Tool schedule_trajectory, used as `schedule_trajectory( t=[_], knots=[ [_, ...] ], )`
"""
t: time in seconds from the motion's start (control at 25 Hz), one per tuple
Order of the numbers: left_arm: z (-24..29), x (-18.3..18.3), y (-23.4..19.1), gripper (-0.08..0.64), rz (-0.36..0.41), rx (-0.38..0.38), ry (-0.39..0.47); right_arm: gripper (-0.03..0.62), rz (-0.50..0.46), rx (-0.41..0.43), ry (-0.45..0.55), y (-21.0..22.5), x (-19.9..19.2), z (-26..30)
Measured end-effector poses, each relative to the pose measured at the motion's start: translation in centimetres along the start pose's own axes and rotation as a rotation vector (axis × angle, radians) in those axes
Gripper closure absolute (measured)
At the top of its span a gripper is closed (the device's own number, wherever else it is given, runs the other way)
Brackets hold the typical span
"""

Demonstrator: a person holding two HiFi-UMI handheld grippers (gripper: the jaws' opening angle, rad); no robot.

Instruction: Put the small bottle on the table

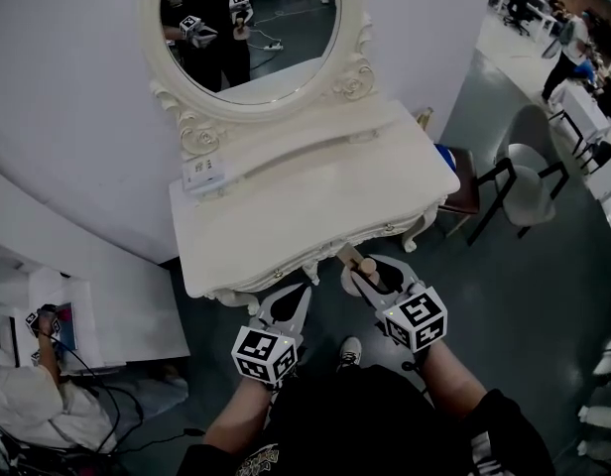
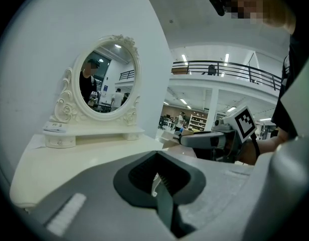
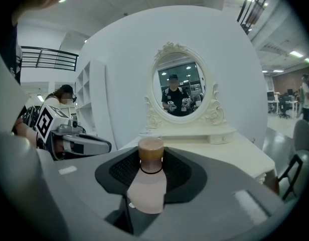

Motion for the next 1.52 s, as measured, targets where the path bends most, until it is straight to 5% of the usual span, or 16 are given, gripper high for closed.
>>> schedule_trajectory(
  t=[0.72,1.52],
  knots=[
    [3.3,0.8,3.2,0.56,0.022,0.0,-0.034,0.425,0.033,0.004,0.022,4.1,-0.3,-2.1],
    [4.7,1.7,0.5,0.56,0.003,0.019,-0.016,0.425,0.015,0.033,0.002,4.9,1.4,1.2]
  ],
)
Point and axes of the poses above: the fingertips, and each gripper's own axes: z forward along the fingers, y to its right, x out of its top, the point moved 9 cm from there along -z, backward along the fingers, and after that the axes turned 2 degrees about -x, right-handed, at the moved point
